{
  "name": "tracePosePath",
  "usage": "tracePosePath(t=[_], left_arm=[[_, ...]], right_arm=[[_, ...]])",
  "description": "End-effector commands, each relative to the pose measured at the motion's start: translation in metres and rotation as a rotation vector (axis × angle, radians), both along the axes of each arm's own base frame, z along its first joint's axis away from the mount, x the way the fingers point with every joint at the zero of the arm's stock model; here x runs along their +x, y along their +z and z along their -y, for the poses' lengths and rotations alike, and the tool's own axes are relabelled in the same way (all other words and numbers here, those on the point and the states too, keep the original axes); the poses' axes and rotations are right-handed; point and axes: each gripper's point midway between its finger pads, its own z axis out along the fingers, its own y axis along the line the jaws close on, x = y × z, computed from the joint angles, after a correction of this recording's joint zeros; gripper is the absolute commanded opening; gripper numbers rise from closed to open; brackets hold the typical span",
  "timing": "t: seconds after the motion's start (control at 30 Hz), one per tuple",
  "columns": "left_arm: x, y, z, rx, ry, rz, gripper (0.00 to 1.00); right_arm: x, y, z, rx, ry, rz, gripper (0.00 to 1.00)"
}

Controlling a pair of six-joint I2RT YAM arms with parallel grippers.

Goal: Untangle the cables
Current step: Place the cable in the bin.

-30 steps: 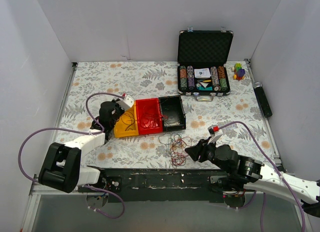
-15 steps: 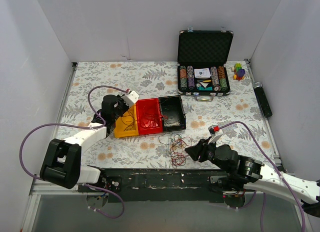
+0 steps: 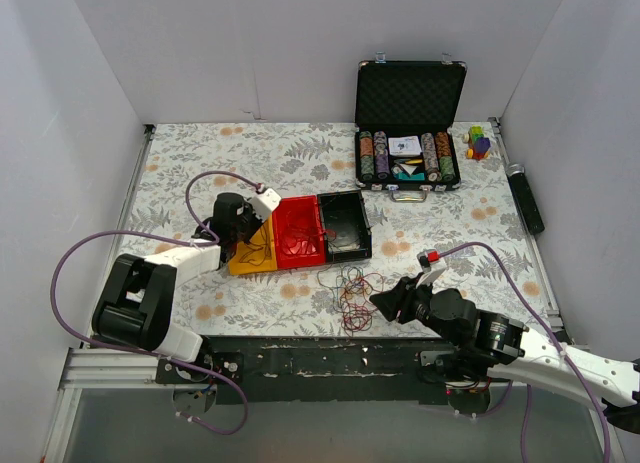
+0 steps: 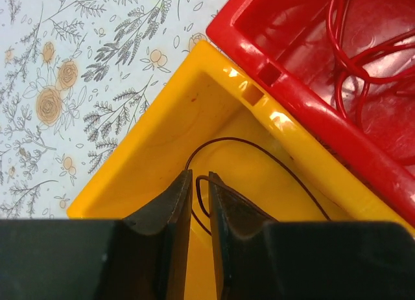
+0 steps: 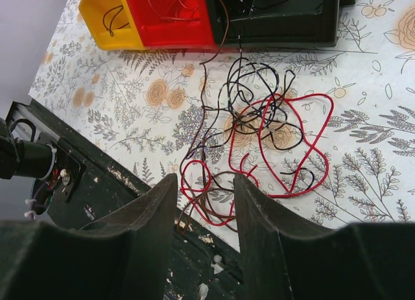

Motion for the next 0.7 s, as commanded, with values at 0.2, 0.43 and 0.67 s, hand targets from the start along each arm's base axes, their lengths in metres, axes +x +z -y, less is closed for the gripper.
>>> tracePosePath(t=[0.2, 0.43, 0.67], left_arm=[[-0.004, 0.072, 0.016, -0.086, -0.056, 0.030, 0.64], [-0.037, 0.080, 0.019, -0.004, -0.236, -0.072, 0.78], [-0.058, 0.077, 0.015, 0.043, -0.374, -0.218, 0.75]], right_arm=[[0.006, 0.013, -0.003, 0.035, -0.026, 0.018, 0.48], [0.005, 0.014, -0.005, 0.039, -0.016, 0.021, 0.48], [0.004, 0.015, -0.003, 0.045, -0.016, 0.023, 0.48]])
